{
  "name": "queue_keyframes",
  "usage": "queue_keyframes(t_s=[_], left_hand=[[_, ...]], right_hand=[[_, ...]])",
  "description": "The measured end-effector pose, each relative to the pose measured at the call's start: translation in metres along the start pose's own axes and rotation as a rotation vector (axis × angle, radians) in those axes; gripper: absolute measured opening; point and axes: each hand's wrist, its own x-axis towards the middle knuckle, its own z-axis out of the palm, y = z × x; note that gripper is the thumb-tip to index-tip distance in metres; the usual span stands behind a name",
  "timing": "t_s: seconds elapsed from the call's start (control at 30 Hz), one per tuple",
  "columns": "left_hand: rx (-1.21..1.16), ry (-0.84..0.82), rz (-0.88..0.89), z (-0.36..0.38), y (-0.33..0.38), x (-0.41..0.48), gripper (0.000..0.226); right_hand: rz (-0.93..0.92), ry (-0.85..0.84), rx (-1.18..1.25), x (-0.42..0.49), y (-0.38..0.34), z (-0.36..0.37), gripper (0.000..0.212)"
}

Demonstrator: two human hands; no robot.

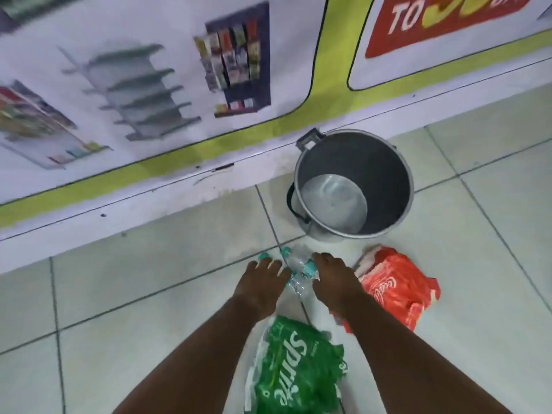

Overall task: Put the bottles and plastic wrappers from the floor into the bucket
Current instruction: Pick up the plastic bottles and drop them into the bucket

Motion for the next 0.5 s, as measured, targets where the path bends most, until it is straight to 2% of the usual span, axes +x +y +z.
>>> queue_keyframes(t_s=[0.23, 0.33, 0.4, 0.5], left_hand=[[0.211, 0.020, 0.118, 0.060, 0.009, 0.036, 0.076], [0.263, 0.007, 0.150, 0.067, 0.005, 0.031, 0.063], [0.278, 0.022, 0.114, 0.068, -0.003, 0.019, 0.055], [0.181, 0.038, -0.031, 0.052, -0.015, -0.008, 0.061]], right_hand=[[0.065, -0.041, -0.013, 0.038, 0.020, 0.053, 0.059], [0.063, -0.032, -0.052, 0.033, 0.021, 0.053, 0.055], [0.063, -0.019, -0.050, 0.024, 0.022, 0.044, 0.052], [0.092, -0.008, 0.000, -0.004, 0.032, 0.020, 0.054]])
